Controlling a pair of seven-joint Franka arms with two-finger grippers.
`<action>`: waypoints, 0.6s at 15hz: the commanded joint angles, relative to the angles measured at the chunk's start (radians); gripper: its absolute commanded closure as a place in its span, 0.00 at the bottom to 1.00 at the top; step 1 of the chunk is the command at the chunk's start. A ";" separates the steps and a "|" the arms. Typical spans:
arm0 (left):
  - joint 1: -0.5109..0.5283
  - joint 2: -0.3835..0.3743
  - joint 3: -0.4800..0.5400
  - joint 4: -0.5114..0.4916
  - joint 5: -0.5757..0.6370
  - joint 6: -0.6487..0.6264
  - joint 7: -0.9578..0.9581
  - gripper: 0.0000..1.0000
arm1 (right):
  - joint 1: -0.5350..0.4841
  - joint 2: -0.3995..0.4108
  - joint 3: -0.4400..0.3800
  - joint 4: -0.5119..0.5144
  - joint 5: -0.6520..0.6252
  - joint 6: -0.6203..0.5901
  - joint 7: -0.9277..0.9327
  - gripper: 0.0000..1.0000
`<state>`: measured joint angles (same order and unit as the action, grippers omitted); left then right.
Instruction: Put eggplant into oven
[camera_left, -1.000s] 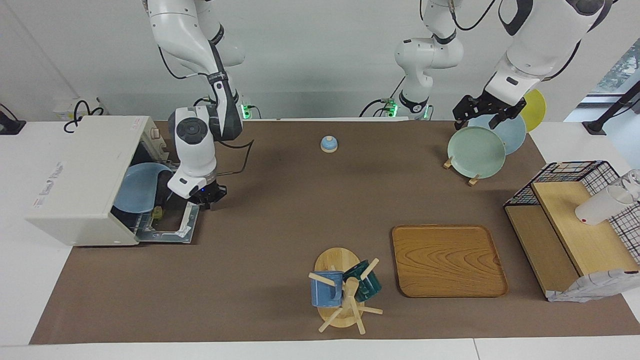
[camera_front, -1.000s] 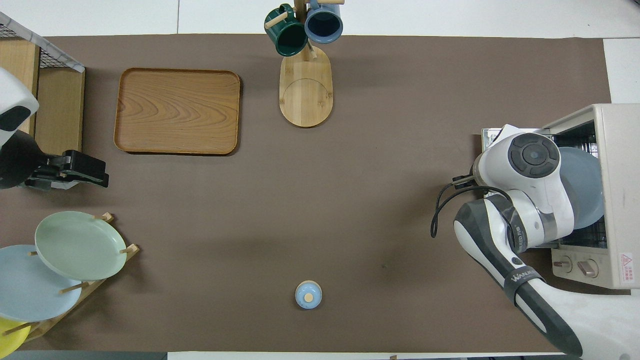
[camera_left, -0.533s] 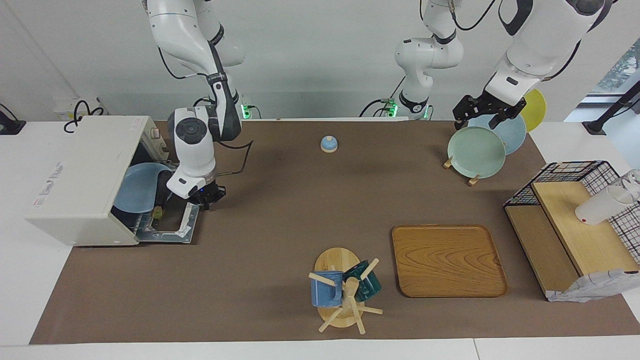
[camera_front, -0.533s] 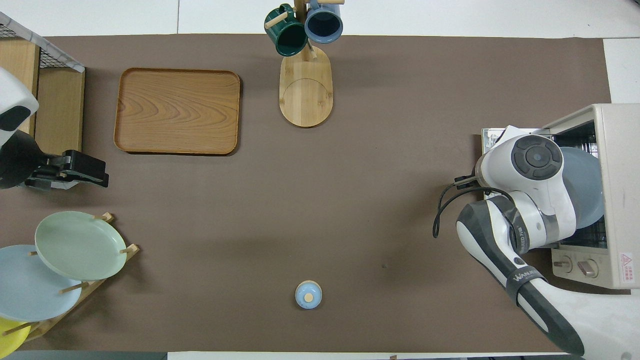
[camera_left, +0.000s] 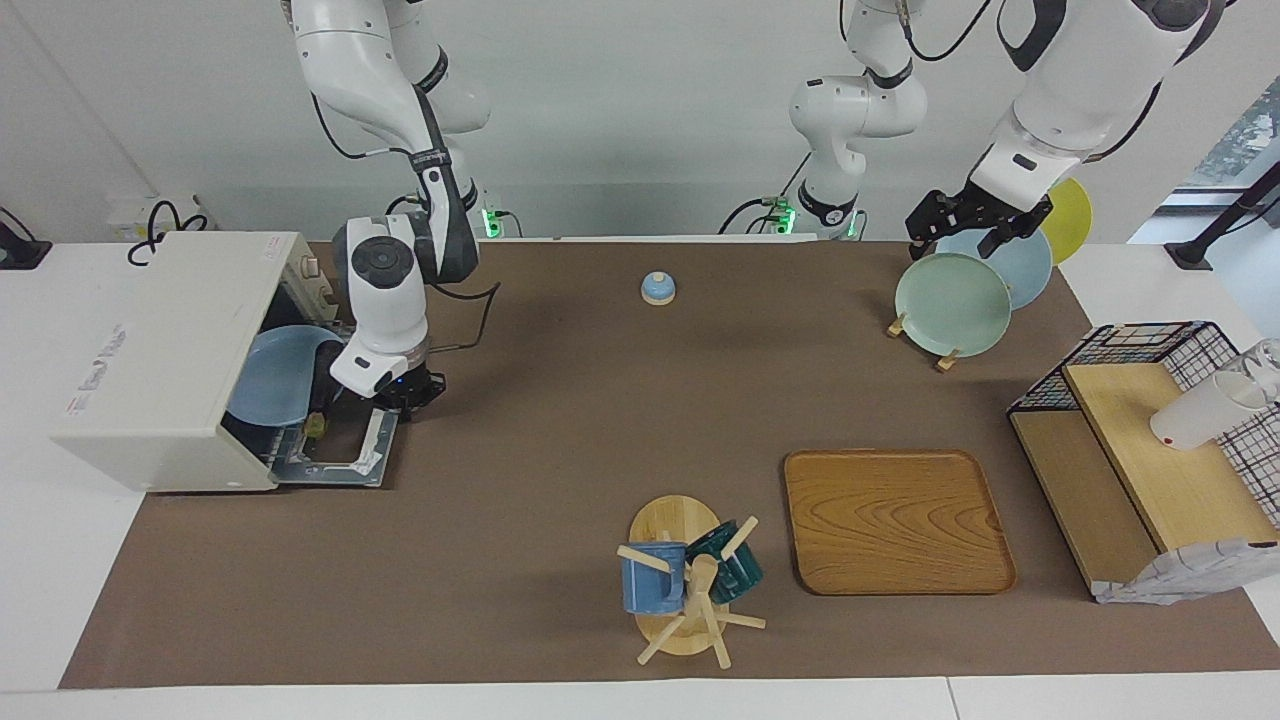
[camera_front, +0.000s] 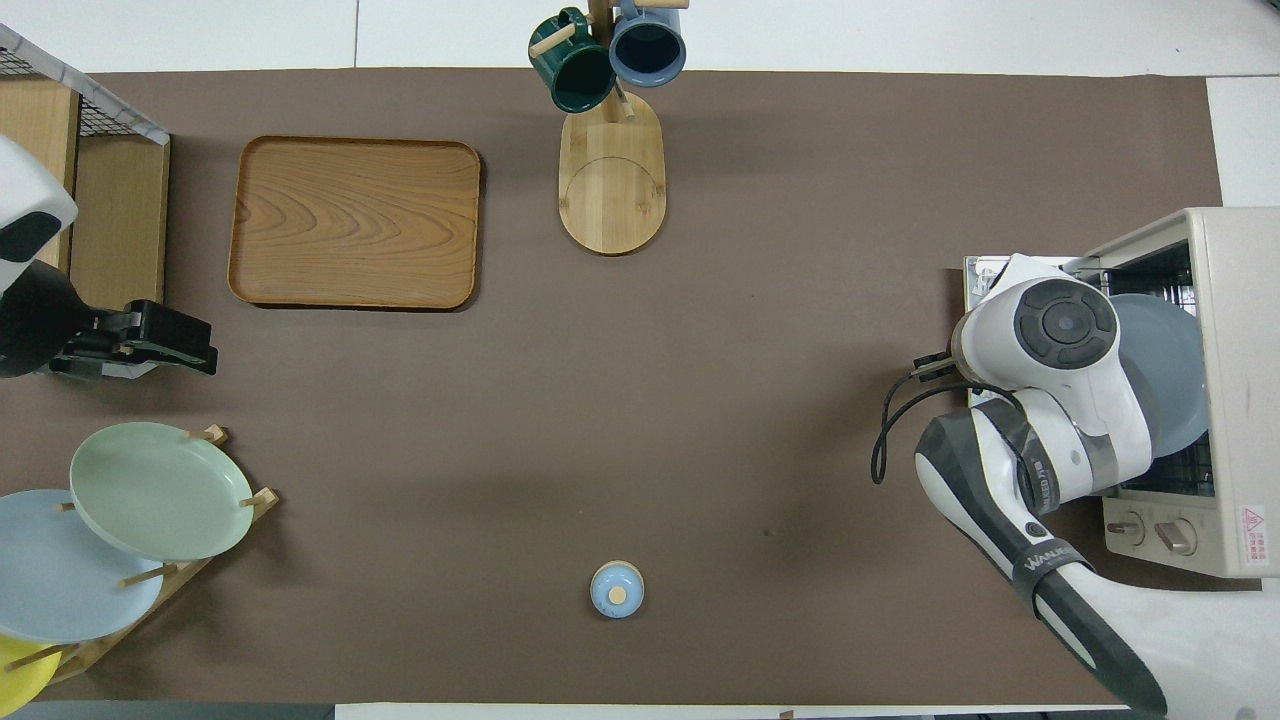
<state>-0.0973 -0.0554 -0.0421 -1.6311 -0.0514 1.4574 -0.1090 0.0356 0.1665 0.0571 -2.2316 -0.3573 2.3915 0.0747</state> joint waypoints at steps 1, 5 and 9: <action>-0.002 -0.001 0.005 0.013 0.019 -0.017 0.005 0.00 | -0.009 -0.004 0.001 0.032 -0.074 -0.035 0.008 1.00; -0.002 -0.001 0.005 0.013 0.019 -0.017 0.005 0.00 | -0.002 -0.005 0.004 0.124 -0.077 -0.164 -0.016 1.00; -0.002 -0.001 0.005 0.013 0.019 -0.017 0.005 0.00 | -0.034 -0.018 0.003 0.208 -0.072 -0.244 -0.127 1.00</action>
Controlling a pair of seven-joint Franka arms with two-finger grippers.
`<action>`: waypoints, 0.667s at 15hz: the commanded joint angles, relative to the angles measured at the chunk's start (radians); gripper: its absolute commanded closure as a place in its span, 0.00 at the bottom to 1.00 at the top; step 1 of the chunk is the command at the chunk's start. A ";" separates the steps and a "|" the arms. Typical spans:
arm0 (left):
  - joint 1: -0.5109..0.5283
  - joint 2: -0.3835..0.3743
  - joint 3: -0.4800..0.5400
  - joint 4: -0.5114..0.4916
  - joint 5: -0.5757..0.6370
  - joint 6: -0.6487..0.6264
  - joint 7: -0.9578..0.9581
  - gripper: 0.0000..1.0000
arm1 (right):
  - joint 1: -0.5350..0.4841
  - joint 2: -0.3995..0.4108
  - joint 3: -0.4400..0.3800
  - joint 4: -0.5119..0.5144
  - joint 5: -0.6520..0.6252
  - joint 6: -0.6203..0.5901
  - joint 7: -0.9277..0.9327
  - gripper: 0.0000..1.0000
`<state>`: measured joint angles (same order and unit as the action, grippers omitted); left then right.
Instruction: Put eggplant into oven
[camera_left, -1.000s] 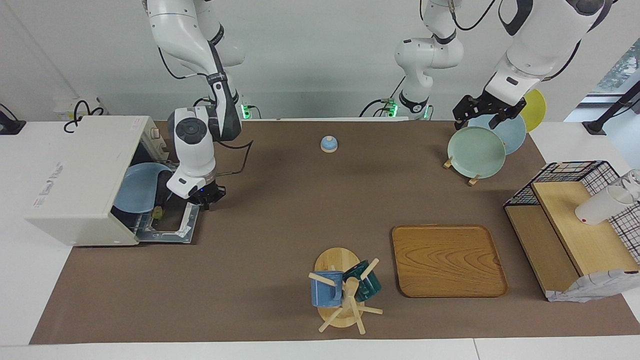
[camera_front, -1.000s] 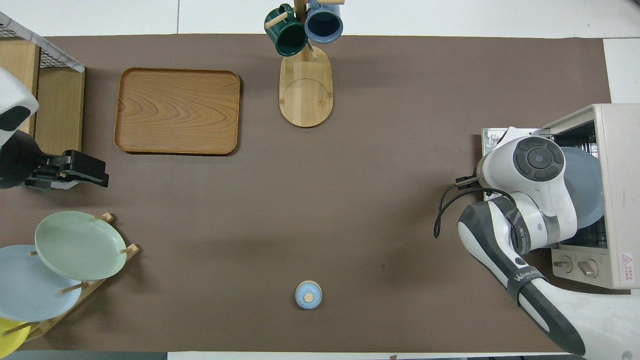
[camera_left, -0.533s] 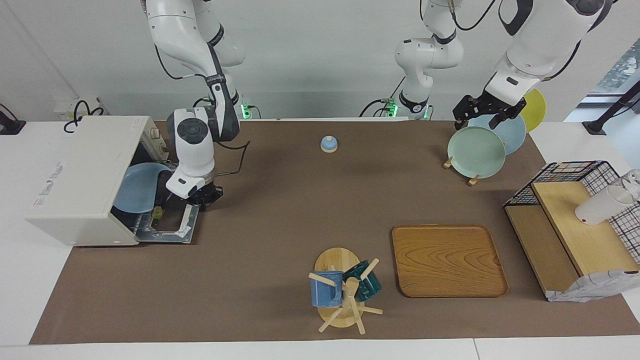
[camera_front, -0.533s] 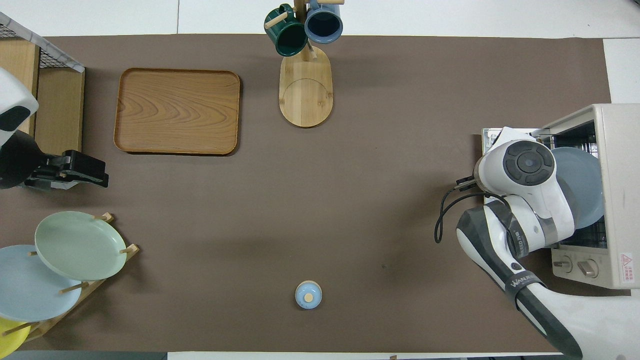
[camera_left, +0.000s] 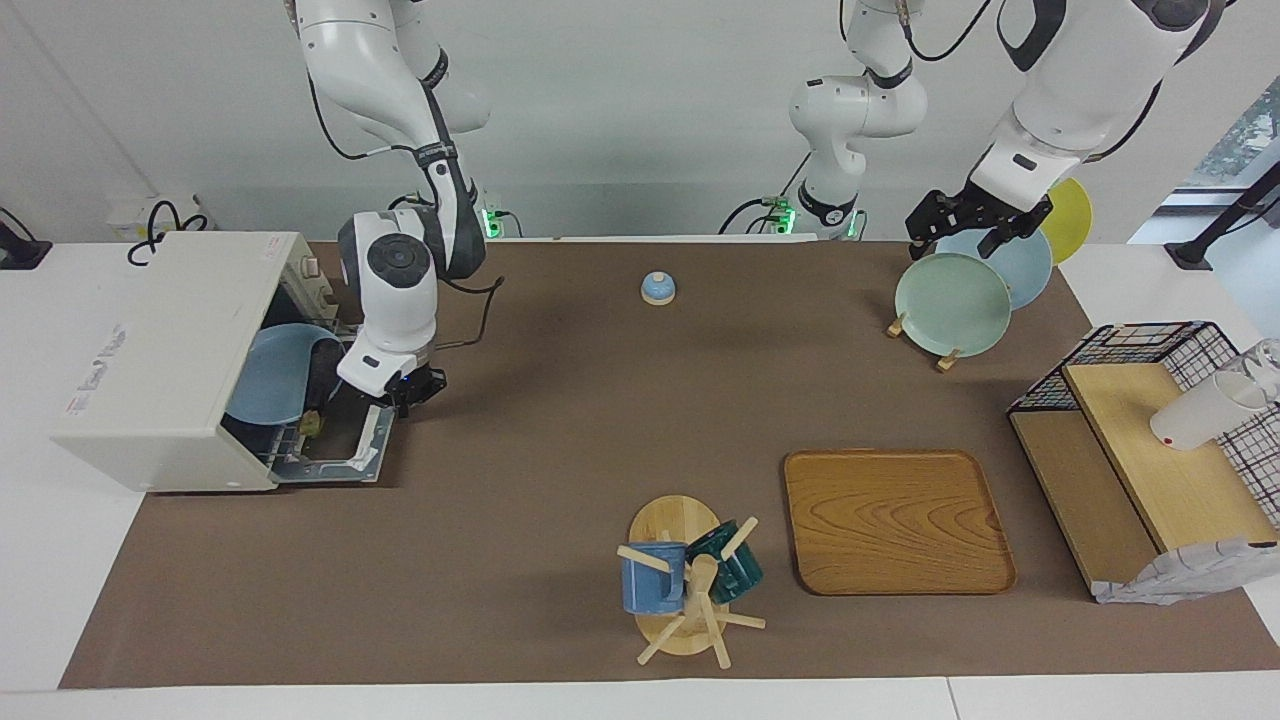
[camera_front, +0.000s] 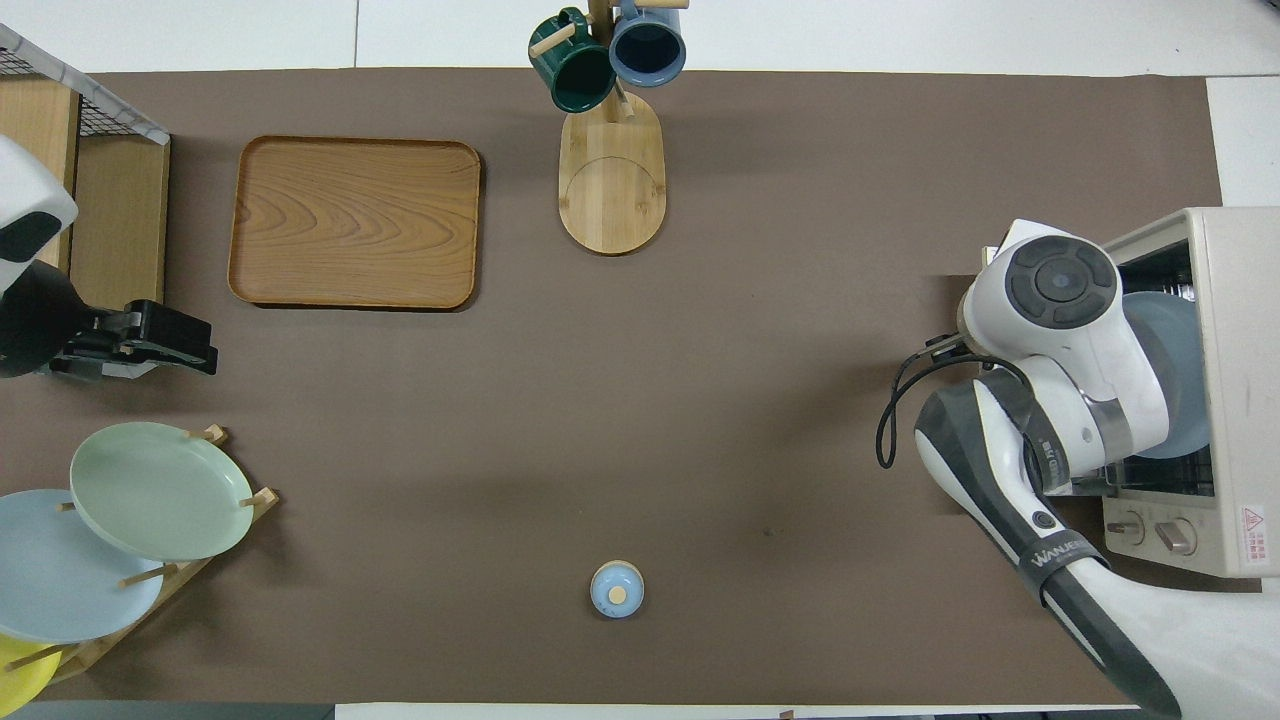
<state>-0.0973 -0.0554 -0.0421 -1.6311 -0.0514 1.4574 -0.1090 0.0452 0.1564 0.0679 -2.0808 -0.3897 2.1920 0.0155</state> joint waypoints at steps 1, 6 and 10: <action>-0.002 -0.001 0.005 0.013 0.019 -0.017 0.005 0.00 | -0.057 -0.014 -0.008 0.080 -0.031 -0.076 -0.090 1.00; -0.002 -0.001 0.005 0.013 0.018 -0.017 0.005 0.00 | -0.106 -0.060 -0.010 0.130 0.003 -0.164 -0.212 1.00; -0.002 -0.001 0.005 0.013 0.019 -0.017 0.005 0.00 | -0.137 -0.103 -0.010 0.146 0.037 -0.224 -0.268 1.00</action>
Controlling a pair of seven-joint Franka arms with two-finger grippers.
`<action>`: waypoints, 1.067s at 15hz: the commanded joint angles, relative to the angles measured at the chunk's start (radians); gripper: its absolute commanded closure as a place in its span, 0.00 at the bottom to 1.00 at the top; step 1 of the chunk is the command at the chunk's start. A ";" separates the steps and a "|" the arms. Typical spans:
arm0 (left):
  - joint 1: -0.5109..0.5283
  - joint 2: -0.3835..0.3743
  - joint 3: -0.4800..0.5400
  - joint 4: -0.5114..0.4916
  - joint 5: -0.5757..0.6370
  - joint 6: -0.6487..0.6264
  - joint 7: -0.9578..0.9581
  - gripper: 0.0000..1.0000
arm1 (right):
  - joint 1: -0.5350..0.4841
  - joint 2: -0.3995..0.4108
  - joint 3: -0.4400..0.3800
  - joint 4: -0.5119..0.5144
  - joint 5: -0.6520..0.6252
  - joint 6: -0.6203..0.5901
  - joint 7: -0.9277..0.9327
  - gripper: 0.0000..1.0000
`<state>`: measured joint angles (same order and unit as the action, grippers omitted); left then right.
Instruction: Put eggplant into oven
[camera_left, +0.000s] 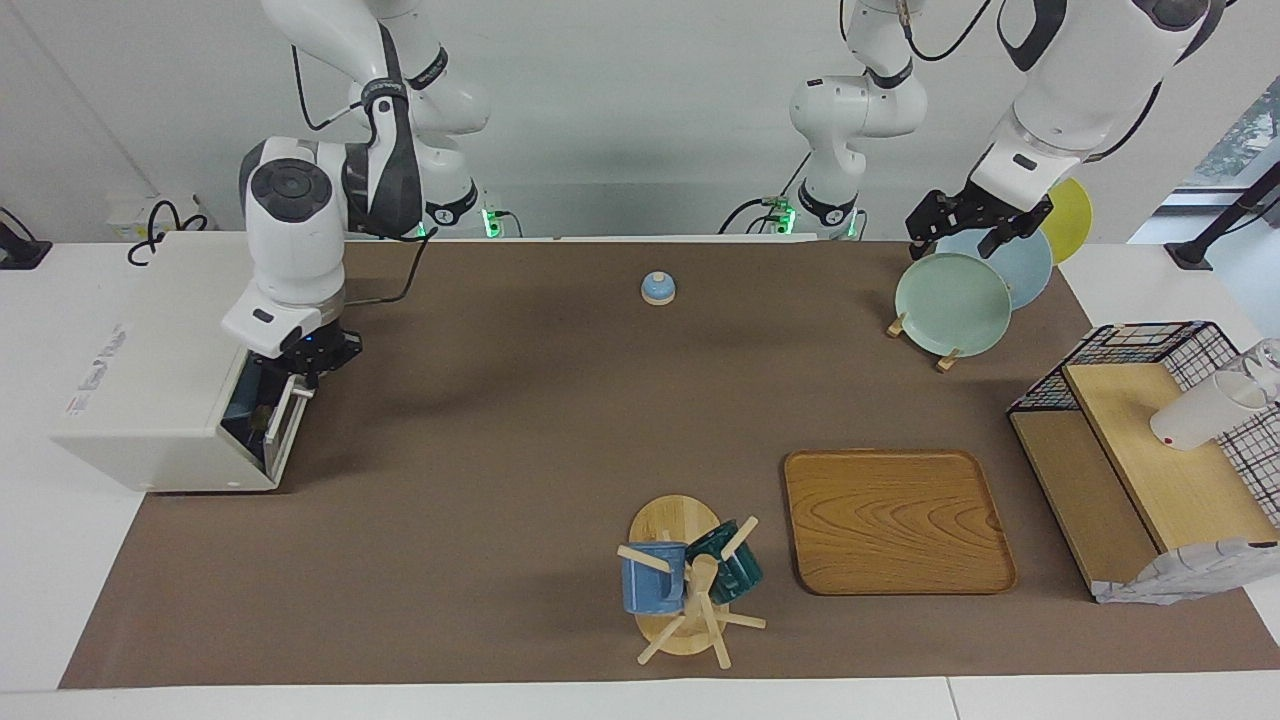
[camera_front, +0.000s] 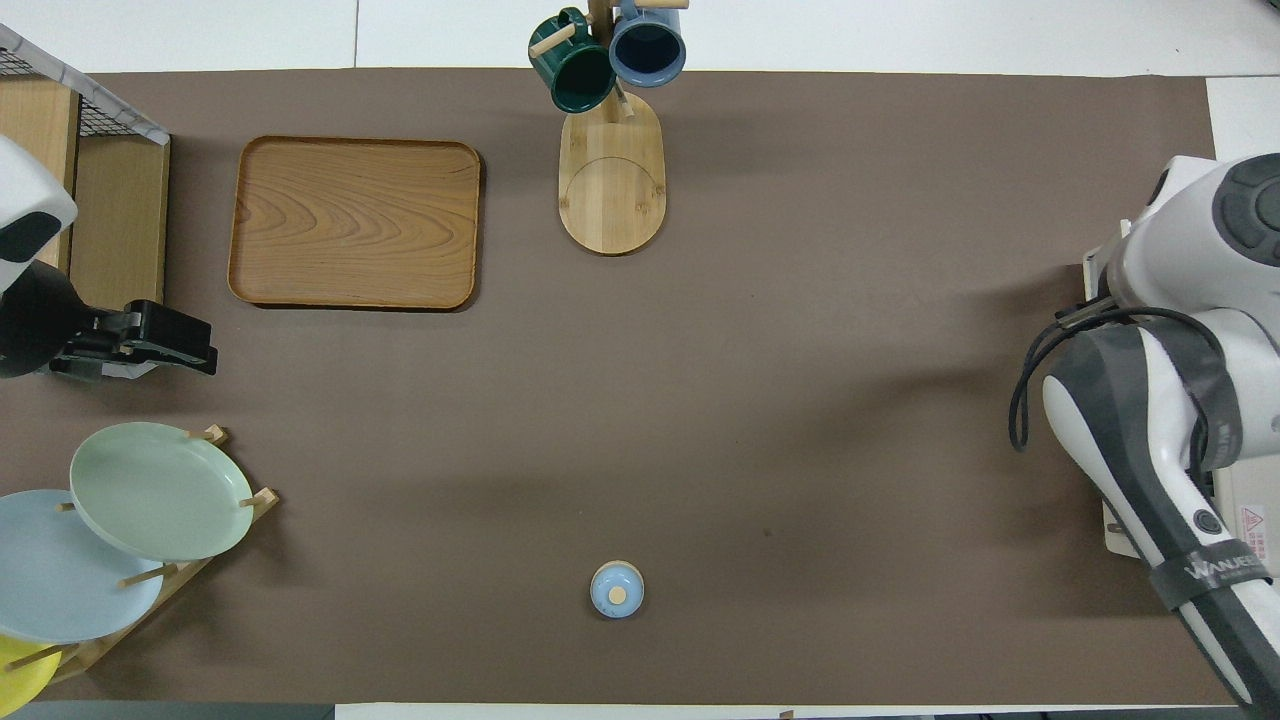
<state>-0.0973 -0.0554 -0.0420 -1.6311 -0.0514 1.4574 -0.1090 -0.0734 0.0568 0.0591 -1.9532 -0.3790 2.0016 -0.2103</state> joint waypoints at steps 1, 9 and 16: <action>-0.004 -0.001 0.005 0.013 0.019 -0.017 0.005 0.00 | -0.019 -0.015 -0.002 0.043 0.046 -0.079 -0.049 1.00; -0.002 -0.001 0.007 0.013 0.019 -0.017 0.005 0.00 | 0.027 -0.049 0.031 0.259 0.164 -0.340 -0.049 1.00; -0.002 -0.001 0.005 0.013 0.019 -0.017 0.005 0.00 | 0.014 -0.043 0.068 0.327 0.273 -0.464 -0.008 0.75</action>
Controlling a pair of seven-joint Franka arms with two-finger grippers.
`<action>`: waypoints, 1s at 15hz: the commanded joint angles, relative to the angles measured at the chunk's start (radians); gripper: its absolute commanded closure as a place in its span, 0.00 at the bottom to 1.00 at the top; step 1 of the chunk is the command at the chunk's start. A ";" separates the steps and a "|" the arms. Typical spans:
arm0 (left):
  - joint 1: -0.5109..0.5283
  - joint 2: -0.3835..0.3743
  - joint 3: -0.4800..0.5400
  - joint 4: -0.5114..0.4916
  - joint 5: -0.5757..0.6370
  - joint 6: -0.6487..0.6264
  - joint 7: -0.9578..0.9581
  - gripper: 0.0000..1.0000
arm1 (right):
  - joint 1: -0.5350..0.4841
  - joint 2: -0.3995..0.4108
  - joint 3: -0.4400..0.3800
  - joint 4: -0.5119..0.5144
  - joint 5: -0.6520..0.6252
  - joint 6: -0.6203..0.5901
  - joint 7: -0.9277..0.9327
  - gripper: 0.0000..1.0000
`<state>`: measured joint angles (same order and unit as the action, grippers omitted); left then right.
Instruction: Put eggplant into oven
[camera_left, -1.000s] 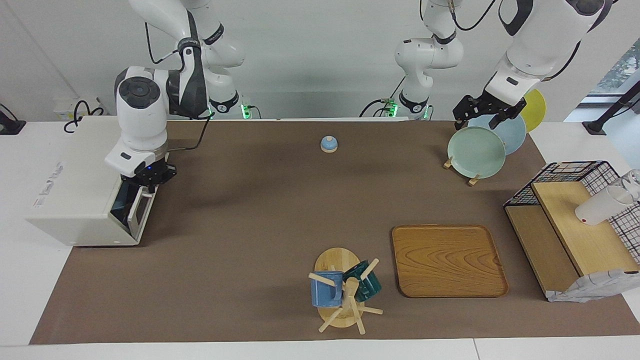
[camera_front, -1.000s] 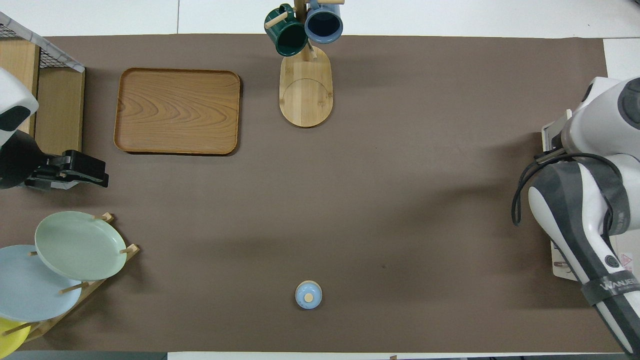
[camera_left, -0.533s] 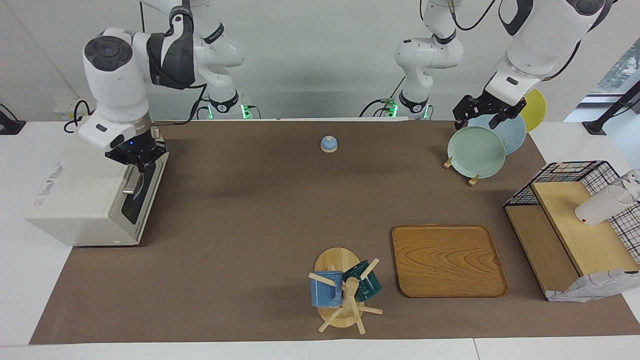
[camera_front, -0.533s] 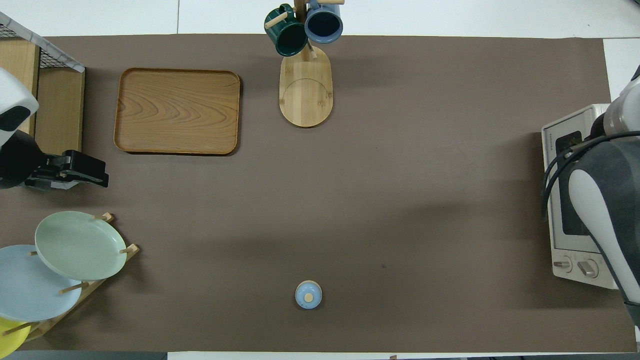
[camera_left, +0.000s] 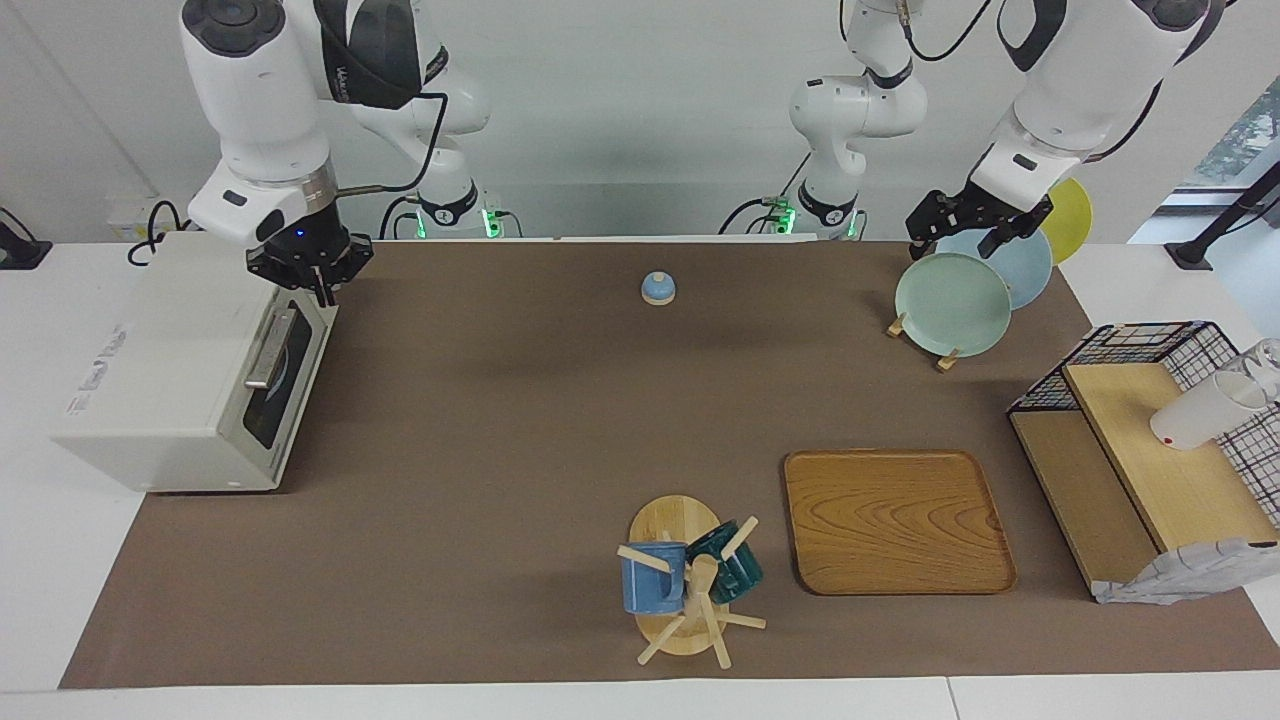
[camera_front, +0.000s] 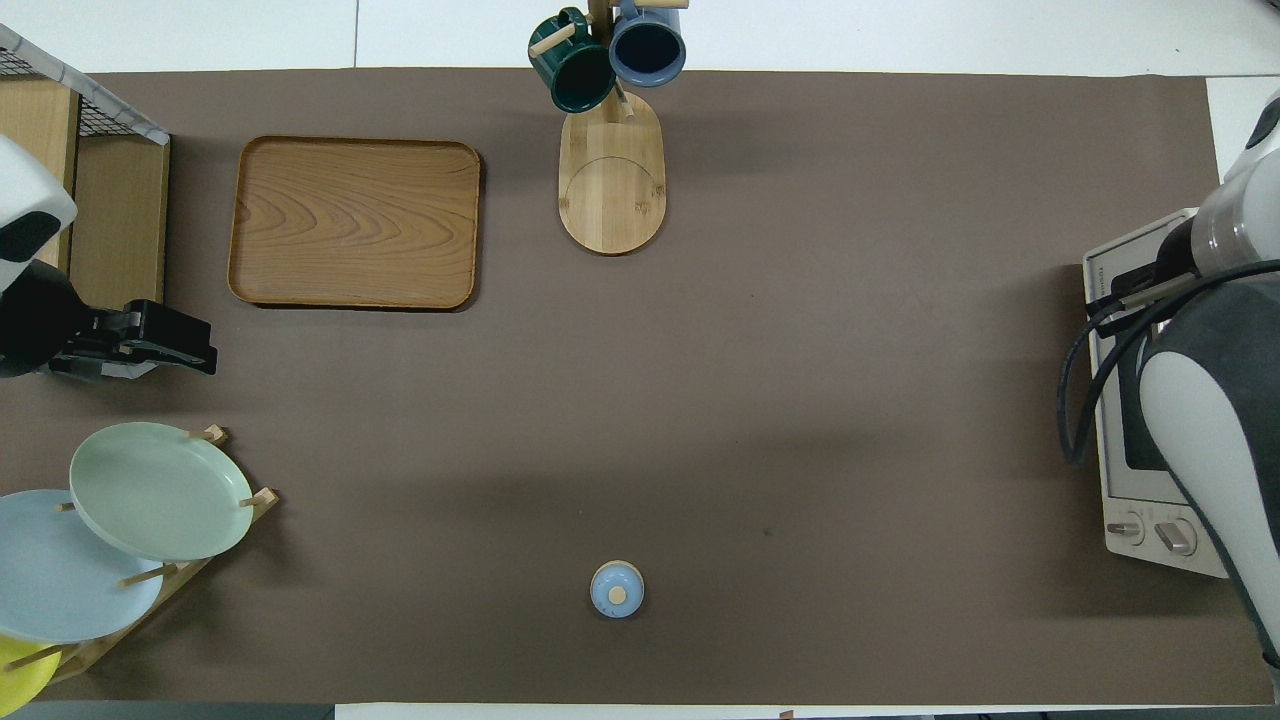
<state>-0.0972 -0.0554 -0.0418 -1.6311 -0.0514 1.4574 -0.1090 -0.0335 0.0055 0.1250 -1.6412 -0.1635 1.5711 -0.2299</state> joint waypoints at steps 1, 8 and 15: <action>-0.002 -0.001 0.005 0.013 0.019 -0.018 0.005 0.00 | -0.037 0.008 -0.004 0.012 0.074 -0.033 0.014 0.51; -0.002 -0.001 0.005 0.013 0.019 -0.017 0.005 0.00 | 0.004 0.010 -0.011 0.026 0.131 -0.057 0.047 0.00; -0.002 -0.001 0.005 0.013 0.019 -0.017 0.005 0.00 | 0.035 0.011 -0.048 0.046 0.147 -0.057 0.142 0.00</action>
<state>-0.0972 -0.0554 -0.0416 -1.6311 -0.0514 1.4574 -0.1090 0.0030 0.0088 0.0845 -1.6074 -0.0446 1.5260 -0.1014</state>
